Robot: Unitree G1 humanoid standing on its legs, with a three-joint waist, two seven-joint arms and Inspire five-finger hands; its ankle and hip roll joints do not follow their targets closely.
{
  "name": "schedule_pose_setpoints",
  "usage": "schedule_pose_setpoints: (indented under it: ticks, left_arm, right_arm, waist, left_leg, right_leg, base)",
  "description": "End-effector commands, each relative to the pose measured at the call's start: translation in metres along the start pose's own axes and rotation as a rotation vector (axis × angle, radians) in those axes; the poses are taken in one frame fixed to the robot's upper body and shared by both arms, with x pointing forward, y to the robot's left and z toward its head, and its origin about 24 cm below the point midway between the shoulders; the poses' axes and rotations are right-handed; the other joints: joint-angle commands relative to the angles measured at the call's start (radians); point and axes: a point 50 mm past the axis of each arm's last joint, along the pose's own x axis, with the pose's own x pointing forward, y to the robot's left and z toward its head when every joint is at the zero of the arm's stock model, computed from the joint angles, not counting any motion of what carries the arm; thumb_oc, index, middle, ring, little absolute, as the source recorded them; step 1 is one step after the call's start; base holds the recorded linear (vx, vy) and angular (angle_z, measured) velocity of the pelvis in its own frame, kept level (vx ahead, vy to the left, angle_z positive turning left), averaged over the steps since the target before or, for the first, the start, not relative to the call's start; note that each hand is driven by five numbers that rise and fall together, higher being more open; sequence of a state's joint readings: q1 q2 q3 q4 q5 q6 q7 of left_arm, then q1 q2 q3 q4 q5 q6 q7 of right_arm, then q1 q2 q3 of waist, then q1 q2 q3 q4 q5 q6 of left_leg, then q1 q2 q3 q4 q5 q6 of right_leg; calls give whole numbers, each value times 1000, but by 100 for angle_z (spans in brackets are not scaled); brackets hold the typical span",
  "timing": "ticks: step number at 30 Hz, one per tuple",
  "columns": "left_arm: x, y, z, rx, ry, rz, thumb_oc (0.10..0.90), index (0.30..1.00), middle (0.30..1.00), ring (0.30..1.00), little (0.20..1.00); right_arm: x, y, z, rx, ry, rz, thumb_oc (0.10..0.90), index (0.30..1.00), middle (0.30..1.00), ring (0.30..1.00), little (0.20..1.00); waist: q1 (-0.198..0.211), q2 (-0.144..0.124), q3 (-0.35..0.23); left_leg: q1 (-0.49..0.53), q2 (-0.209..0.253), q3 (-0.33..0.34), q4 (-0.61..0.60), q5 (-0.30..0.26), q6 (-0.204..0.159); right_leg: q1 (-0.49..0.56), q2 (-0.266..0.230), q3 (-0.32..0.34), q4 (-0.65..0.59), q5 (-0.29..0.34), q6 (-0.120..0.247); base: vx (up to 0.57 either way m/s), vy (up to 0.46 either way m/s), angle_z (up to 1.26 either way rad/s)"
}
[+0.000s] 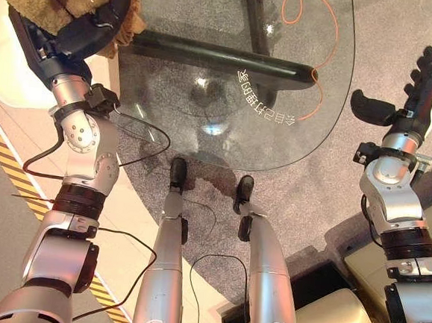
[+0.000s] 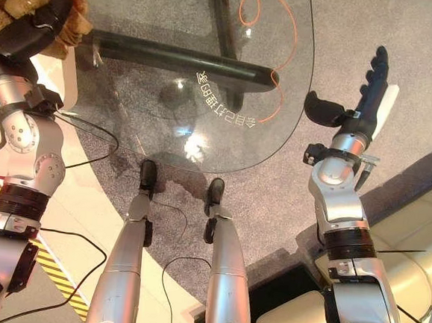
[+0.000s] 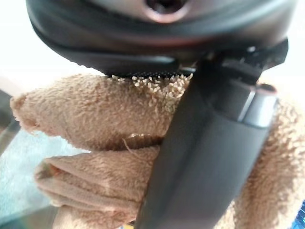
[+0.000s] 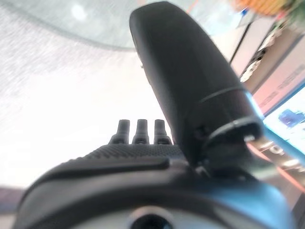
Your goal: Wipe the table with a cloth and put it in the basket.
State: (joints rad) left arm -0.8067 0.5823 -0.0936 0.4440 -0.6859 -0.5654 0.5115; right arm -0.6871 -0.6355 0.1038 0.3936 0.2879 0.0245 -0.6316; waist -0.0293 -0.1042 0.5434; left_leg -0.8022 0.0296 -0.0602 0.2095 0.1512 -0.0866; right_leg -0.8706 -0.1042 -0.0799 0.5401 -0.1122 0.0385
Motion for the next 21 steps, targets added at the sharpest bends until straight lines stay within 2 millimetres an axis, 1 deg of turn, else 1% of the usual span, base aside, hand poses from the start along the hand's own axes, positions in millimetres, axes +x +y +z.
schedule_pose_setpoints:
  ticks: [1, 2, 4, 9, 13, 14, 15, 17, 21]
  left_arm:
    - [21, -12, 73, -119, -414, -28, 100, 300, 300, 300, 200]
    - [21, -9, 72, -108, -413, -12, 100, 300, 300, 300, 200]
    - [24, 1, 70, -76, -411, 34, 100, 300, 300, 300, 200]
    - [29, 16, 72, -31, -412, 110, 100, 300, 300, 300, 200]
    - [33, 26, 74, -6, -421, 172, 100, 300, 300, 300, 200]
    - [34, 28, 75, -3, -424, 186, 100, 300, 300, 300, 200]
    - [35, 28, 75, -2, -424, 189, 100, 300, 300, 300, 200]
    - [37, 31, 76, 8, -429, 221, 100, 300, 300, 300, 200]
    - [40, 33, 76, 39, -427, 271, 100, 300, 300, 300, 200]
  right_arm:
    - [20, -47, 23, 15, -131, -148, 800, 900, 900, 900, 900]
    - [19, -49, 14, 3, -103, -149, 800, 900, 900, 900, 900]
    - [17, -53, -8, -19, -28, -152, 800, 900, 900, 900, 900]
    - [12, -60, -39, -59, 89, -145, 800, 900, 900, 900, 900]
    - [1, -62, -67, -90, 189, -124, 800, 900, 900, 900, 900]
    - [-1, -63, -73, -98, 210, -119, 800, 900, 900, 900, 900]
    - [-2, -63, -75, -100, 214, -118, 800, 900, 900, 900, 900]
    - [-9, -62, -90, -126, 268, -101, 800, 900, 900, 900, 900]
    - [-15, -63, -105, -154, 325, -72, 800, 900, 900, 900, 900]
  waist:
    - [-6, 68, -23]
    - [-4, 69, -23]
    - [0, 71, -23]
    - [3, 74, -23]
    - [5, 76, -23]
    - [6, 78, -23]
    - [6, 78, -23]
    - [10, 80, -23]
    - [16, 83, -23]
  left_leg:
    - [56, -56, 67, 107, -141, 54]
    - [60, -56, 66, 111, -151, 53]
    - [57, -55, 65, 115, -153, 52]
    - [49, -53, 65, 121, -154, 50]
    - [40, -53, 63, 128, -155, 50]
    - [37, -53, 63, 130, -155, 49]
    - [36, -53, 63, 131, -155, 50]
    - [29, -53, 60, 137, -157, 50]
    - [20, -54, 58, 143, -157, 51]
  right_leg:
    - [112, 93, -9, -168, 77, 6]
    - [117, 92, -9, -165, 68, 6]
    - [116, 92, -11, -164, 65, 4]
    - [114, 93, -13, -161, 57, -1]
    - [108, 94, -16, -154, 50, -6]
    - [106, 94, -17, -153, 48, -6]
    - [106, 94, -17, -153, 48, -7]
    - [101, 94, -20, -145, 42, -10]
    - [95, 96, -22, -139, 37, -12]
  base:
    - [0, 0, 0]
    - [0, 0, 0]
    - [0, 0, 0]
    - [0, 0, 0]
    - [0, 0, 0]
    - [0, 0, 0]
    - [0, 0, 0]
    - [0, 0, 0]
    - [0, 0, 0]
